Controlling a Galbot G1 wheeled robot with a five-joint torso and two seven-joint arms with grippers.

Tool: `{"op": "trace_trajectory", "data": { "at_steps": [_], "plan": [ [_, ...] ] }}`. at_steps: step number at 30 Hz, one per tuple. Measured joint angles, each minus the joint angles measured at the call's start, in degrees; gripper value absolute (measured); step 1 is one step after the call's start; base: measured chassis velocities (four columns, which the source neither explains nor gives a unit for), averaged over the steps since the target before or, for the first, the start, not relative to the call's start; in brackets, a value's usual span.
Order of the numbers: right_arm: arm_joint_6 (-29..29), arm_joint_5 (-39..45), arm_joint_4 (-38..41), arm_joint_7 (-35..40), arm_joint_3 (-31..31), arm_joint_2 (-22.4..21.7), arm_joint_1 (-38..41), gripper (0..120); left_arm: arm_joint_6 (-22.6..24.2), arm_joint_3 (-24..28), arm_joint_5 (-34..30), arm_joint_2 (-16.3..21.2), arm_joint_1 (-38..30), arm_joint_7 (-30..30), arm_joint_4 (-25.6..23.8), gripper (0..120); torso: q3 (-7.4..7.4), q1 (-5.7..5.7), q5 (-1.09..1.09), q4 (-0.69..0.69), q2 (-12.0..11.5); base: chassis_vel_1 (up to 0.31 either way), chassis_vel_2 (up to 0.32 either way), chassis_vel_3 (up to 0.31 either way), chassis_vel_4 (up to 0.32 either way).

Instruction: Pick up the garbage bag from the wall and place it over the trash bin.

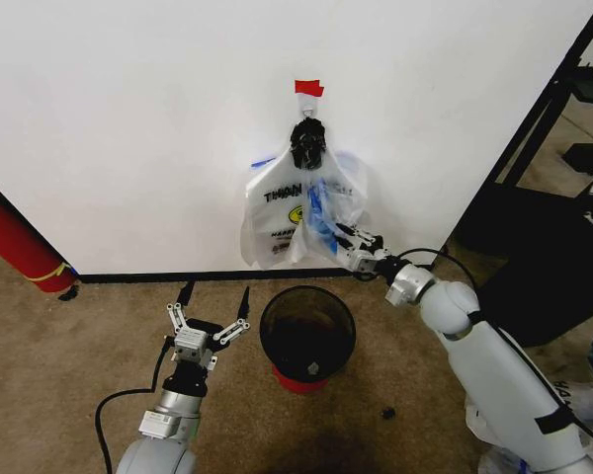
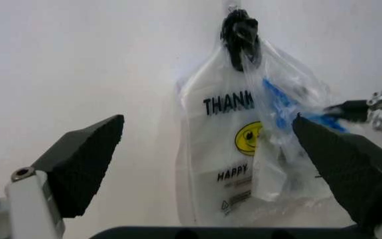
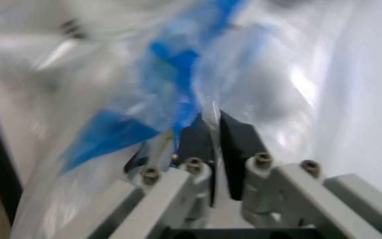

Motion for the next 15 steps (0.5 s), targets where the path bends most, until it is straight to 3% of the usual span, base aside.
{"op": "trace_trajectory", "data": {
  "at_steps": [2,4,10,12,15],
  "plan": [
    [-3.5,10.6,1.8,6.6,-0.9,0.3,-2.0,0,0.0,0.0,0.1,0.0,0.1,0.0,-0.1,100,0.00,0.00,0.00,-0.01,0.0,0.000,0.000,0.000,0.000],
    [-4.0,13.0,2.2,7.7,-1.1,0.5,-2.4,0,0.0,0.0,0.1,0.0,0.1,0.0,-0.1,100,0.00,0.00,0.00,-0.01,0.0,0.000,0.000,0.000,0.000],
    [-4.8,52.2,9.5,17.7,-2.0,5.2,-7.1,0,0.0,0.3,0.3,-0.1,0.2,0.1,-0.4,100,0.00,0.00,-0.01,0.00,0.0,0.000,0.000,0.000,0.000],
    [-4.8,55.5,10.1,18.2,-2.0,5.7,-7.4,0,0.0,0.3,0.3,-0.1,0.2,0.1,-0.5,100,0.00,0.00,-0.01,0.00,0.0,0.000,0.000,0.000,0.000],
    [-4.8,67.0,11.7,19.6,-1.5,8.2,-8.4,0,0.0,0.4,0.3,0.0,0.4,0.1,-0.8,100,0.00,0.00,-0.01,0.00,0.0,0.000,0.000,0.000,0.000]
  ]
}}
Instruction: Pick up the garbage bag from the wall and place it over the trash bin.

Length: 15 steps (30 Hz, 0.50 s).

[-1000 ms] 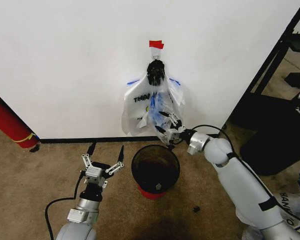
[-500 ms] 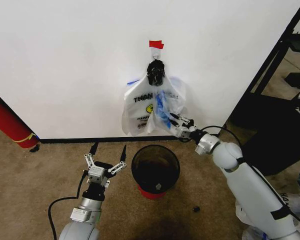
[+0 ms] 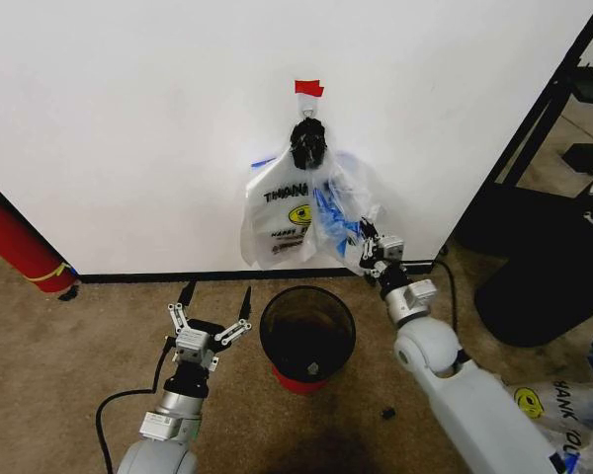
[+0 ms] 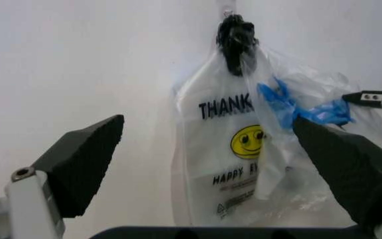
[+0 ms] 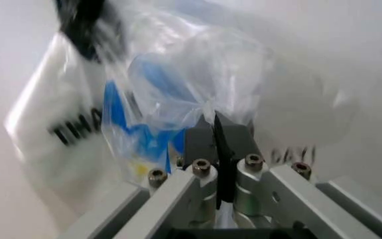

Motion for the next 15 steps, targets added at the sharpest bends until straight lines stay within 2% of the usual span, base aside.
{"op": "trace_trajectory", "data": {
  "at_steps": [3,6,9,13,15],
  "plan": [
    [0.8,6.6,0.1,-1.1,0.8,2.5,-0.8,0,0.0,-0.1,-0.2,0.3,0.2,0.0,-0.3,100,0.00,0.00,0.00,-0.01,0.0,0.000,0.000,0.000,0.000],
    [1.5,9.2,0.1,-1.6,1.4,4.0,-1.0,0,0.0,-0.3,-0.5,0.5,0.3,-0.1,-0.4,100,0.00,0.00,-0.01,0.00,0.0,0.000,0.000,0.000,0.000],
    [2.3,15.7,1.8,-1.7,2.9,7.9,-1.7,0,-0.2,-0.7,-1.2,0.7,0.1,-0.1,-0.3,100,0.00,0.00,-0.01,0.01,0.0,0.000,0.000,0.000,0.000],
    [3.0,18.2,2.8,-4.0,3.9,10.2,-2.7,0,-0.2,-1.1,-1.9,1.4,-1.2,0.1,0.3,100,0.00,0.00,-0.01,0.02,0.0,0.000,0.000,0.000,0.000],
    [3.6,18.8,3.0,-6.4,4.3,11.8,-3.7,0,0.1,-0.6,-2.5,3.6,-4.1,0.7,1.0,100,0.00,0.00,-0.01,0.01,0.0,0.000,0.000,0.000,0.000]
  ]
}}
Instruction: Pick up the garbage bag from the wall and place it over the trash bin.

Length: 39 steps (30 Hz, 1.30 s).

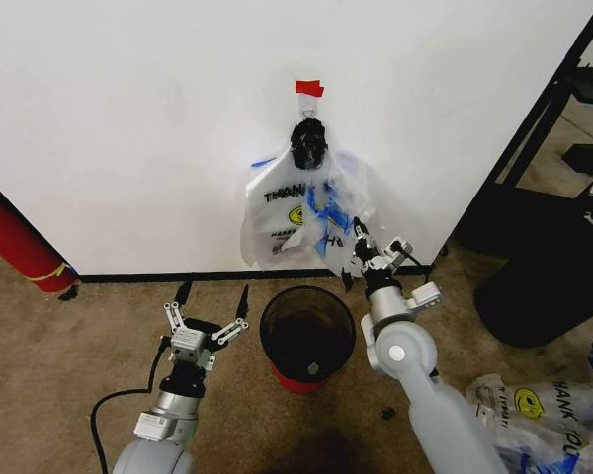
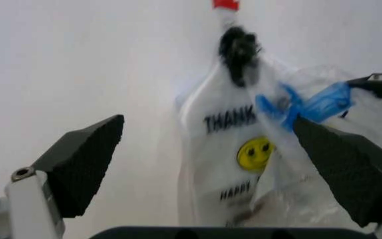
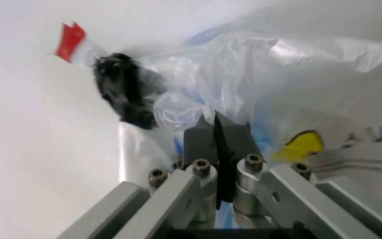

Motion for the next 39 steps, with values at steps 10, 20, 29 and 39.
{"op": "trace_trajectory", "data": {
  "at_steps": [10,20,29,39],
  "plan": [
    [0.4,-0.6,-1.4,-4.0,-0.5,2.3,0.1,0,7.0,6.9,-8.4,13.4,-17.6,6.3,4.8,100,0.01,0.00,-0.02,0.01,0.0,0.000,0.000,0.000,0.000],
    [2.6,-6.4,-5.3,-9.9,-0.1,0.7,-0.7,0,26.0,26.0,-30.0,22.2,-39.2,1.4,4.9,99,0.01,0.01,0.03,-0.02,0.0,0.000,0.000,0.000,0.000],
    [3.5,-9.2,-6.3,-11.4,0.1,1.3,-0.6,0,33.0,37.2,-34.8,23.1,-52.1,-4.0,9.0,85,0.01,0.01,0.03,-0.01,0.0,0.000,0.000,0.000,0.000],
    [3.8,-10.7,-6.0,-12.1,0.3,2.3,-1.2,0,37.6,45.1,-33.9,23.6,-57.6,-5.6,11.3,65,0.00,0.01,0.02,-0.01,0.0,0.000,0.000,0.000,0.000]
  ]
}}
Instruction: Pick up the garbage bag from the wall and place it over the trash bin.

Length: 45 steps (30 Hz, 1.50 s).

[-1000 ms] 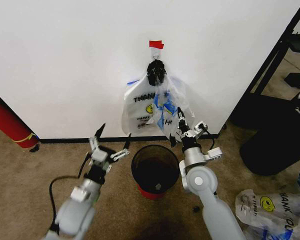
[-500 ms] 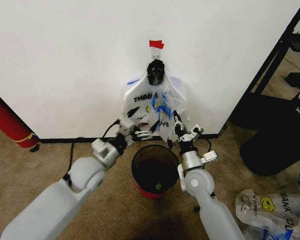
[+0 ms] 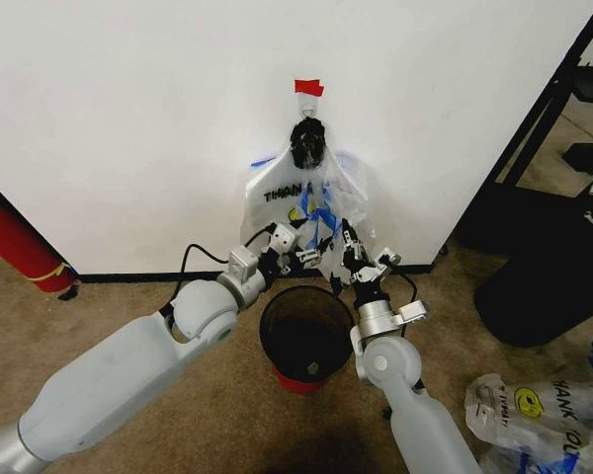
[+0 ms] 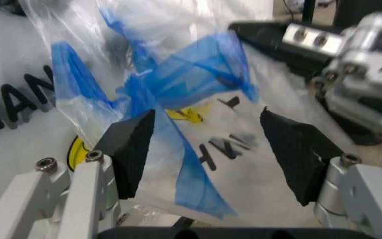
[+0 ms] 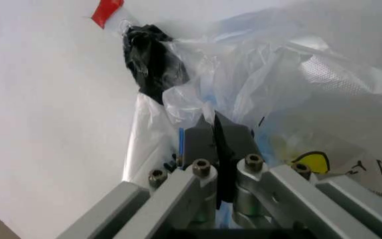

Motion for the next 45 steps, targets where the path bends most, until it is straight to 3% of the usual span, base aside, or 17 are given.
{"op": "trace_trajectory", "data": {
  "at_steps": [9,11,25,34,39,42,45],
  "plan": [
    [0.2,-0.6,0.9,-0.8,0.0,0.0,-0.7,0,0.9,2.1,1.0,-1.3,-2.9,-1.8,3.8,85,0.00,0.00,0.00,0.00,0.0,0.000,0.000,0.000,0.000],
    [0.2,-0.6,0.9,-0.9,0.0,-0.1,-0.7,0,1.0,2.3,1.0,-1.4,-3.1,-1.9,3.9,85,0.00,0.00,-0.01,0.00,0.0,0.000,0.000,0.000,0.000],
    [0.5,-0.9,1.0,-1.4,0.2,-0.5,-0.8,0,2.0,2.1,0.2,-1.9,-3.0,-3.3,3.7,36,0.00,-0.01,0.00,0.00,0.0,0.000,0.000,0.000,0.000],
    [0.8,-1.7,0.1,-1.1,0.5,-2.0,-0.4,0,0.8,-2.7,-1.1,-2.0,0.7,-3.3,1.3,2,0.00,-0.01,0.00,0.00,0.0,0.000,0.000,0.000,0.000],
    [1.4,-1.4,-1.0,0.1,1.2,-1.9,-0.4,0,-1.5,-9.6,-2.5,-2.5,5.6,-1.2,-1.2,0,0.00,-0.01,0.01,0.00,0.0,0.000,0.000,0.000,0.000],
    [2.0,2.5,-1.2,0.5,2.2,-1.6,-0.7,0,-5.5,-15.8,-5.4,-4.2,11.7,1.2,-2.6,0,0.00,-0.01,-0.01,0.00,0.0,0.000,0.000,0.000,0.000],
    [2.2,5.7,-0.9,0.6,2.7,-1.3,-1.2,0,-7.3,-18.1,-6.7,-5.3,14.9,1.8,-3.0,0,0.00,-0.01,-0.01,0.00,0.0,0.000,0.000,0.000,0.000]
  ]
}}
